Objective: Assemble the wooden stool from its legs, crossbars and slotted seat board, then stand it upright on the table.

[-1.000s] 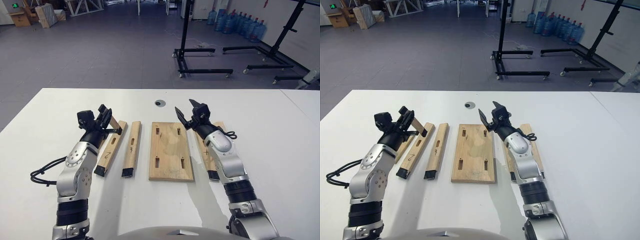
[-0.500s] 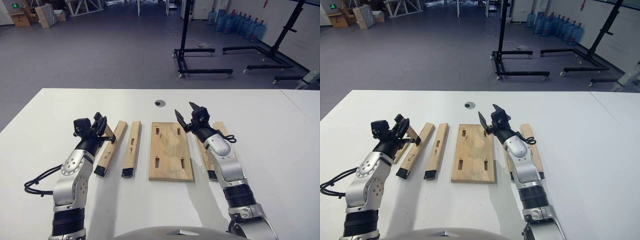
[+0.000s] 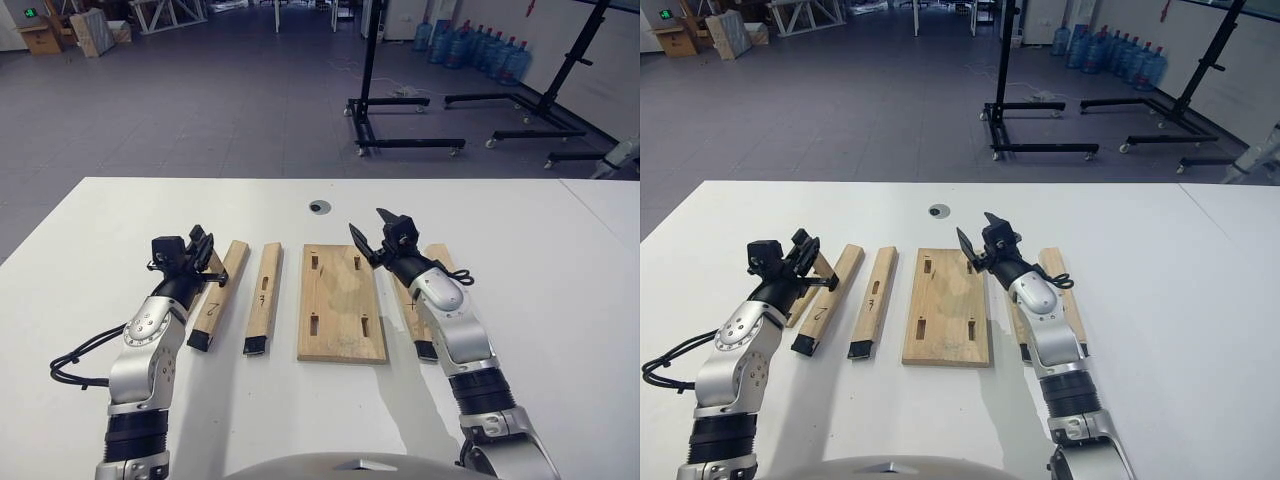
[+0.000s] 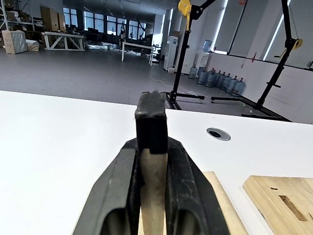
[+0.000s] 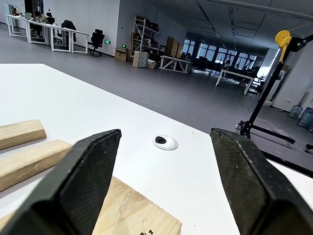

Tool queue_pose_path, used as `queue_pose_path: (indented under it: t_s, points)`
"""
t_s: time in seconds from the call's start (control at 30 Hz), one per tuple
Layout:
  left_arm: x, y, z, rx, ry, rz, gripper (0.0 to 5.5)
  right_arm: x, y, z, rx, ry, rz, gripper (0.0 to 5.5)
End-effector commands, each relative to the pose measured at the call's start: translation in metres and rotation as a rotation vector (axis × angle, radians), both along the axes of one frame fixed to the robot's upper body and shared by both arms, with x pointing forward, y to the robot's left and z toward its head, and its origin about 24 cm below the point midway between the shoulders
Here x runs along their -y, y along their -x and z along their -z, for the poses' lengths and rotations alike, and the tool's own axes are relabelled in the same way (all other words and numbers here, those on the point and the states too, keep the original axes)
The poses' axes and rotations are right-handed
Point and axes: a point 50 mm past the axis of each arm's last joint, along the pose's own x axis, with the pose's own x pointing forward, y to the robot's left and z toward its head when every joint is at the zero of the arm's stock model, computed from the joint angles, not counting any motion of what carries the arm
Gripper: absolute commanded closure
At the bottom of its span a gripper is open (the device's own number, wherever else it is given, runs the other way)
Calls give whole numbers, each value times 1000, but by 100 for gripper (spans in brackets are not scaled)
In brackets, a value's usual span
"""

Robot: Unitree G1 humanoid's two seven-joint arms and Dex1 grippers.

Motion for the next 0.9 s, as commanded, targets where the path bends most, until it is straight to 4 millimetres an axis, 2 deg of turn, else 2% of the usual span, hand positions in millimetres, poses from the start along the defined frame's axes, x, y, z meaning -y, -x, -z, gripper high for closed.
queue_pose_path:
  t_s: [0.03,0.17,0.6,0.9]
  points:
    - [-5,3,10,-60,14,-42,509,-3,-2,-7,19,-1,-13,216]
    - [-7,3,3,-14,82,-72,509,-1,-2,-7,21,10,-13,216]
    - [-9,0,-8,37,106,-95,509,-2,-1,-3,8,47,-47,216]
    - [-6,-1,-6,20,111,-83,509,-3,-2,-3,9,50,-51,216]
